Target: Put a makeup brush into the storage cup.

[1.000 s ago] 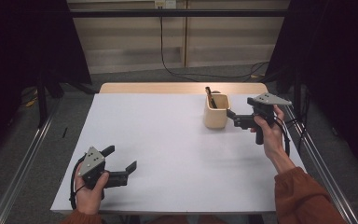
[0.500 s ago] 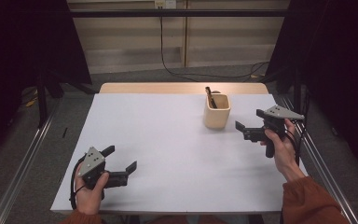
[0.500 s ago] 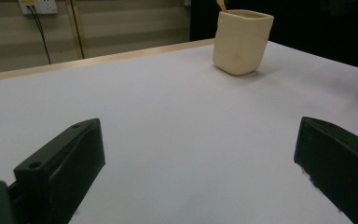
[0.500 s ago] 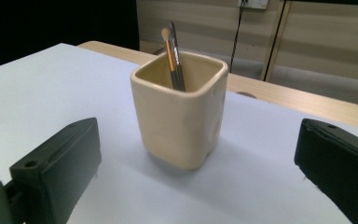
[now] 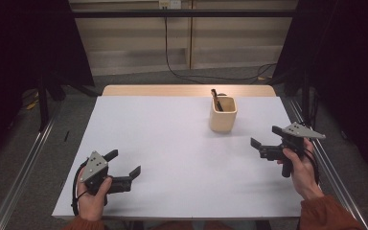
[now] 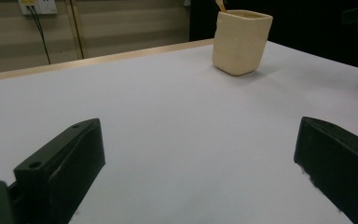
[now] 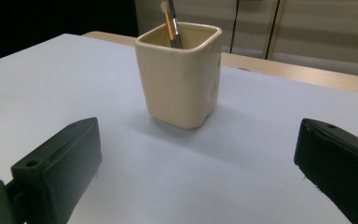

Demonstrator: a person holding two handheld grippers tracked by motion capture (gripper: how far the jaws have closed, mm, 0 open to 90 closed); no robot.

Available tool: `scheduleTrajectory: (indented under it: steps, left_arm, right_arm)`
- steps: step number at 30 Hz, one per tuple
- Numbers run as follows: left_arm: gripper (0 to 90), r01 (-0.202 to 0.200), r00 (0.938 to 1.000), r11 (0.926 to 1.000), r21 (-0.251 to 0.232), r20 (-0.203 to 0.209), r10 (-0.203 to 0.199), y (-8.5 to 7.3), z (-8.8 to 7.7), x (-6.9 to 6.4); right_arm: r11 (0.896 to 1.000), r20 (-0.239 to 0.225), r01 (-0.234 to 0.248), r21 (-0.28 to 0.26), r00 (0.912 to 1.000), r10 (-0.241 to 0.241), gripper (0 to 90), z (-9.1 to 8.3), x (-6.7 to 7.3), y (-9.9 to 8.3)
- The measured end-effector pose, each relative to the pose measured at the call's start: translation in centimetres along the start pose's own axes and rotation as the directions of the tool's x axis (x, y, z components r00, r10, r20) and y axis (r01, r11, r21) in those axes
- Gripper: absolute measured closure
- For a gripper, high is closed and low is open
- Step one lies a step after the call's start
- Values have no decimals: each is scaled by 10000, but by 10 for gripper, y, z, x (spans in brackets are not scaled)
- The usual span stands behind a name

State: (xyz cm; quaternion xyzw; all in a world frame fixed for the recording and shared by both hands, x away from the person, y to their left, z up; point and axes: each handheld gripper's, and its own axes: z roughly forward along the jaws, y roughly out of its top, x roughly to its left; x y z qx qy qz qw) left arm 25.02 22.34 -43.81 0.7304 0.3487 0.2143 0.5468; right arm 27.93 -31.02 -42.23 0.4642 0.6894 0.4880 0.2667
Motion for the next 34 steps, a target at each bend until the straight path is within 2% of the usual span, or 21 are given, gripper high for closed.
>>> scheduleTrajectory:
  steps: [3,5,9,13,22,29,34]
  left_arm:
    - [17,72,10000,10000,10,-15,-72,0,0,0]
    - [17,-15,10000,10000,48,-10,15,0,0,0]
    - [17,-117,9999,9999,48,4,117,0,0,-2]
    - [17,70,9999,10000,32,-97,-69,-1,-2,-1]
    - [17,91,9999,10000,4,-134,-91,-1,-5,-3]
    - [17,111,9999,9999,-44,-95,-111,-1,-6,-2]
    - [17,89,9999,10000,-26,-106,-90,-1,-5,-1]
  right_arm:
    - [10000,-89,-74,-24,9999,74,0,-8,1,-4]
    - [10000,-4,-13,-8,10000,13,0,-12,2,-8]
    - [9998,-127,-138,127,9998,140,0,-21,3,-20]
    - [9998,-78,-201,-7,9998,201,0,-34,3,-26]
    - [9993,-5,-379,-12,9993,379,1,-49,-1,-38]
    - [9987,-149,-497,105,9986,498,1,-48,0,-42]
    - [9992,-198,-384,89,9991,386,0,-48,2,-41]
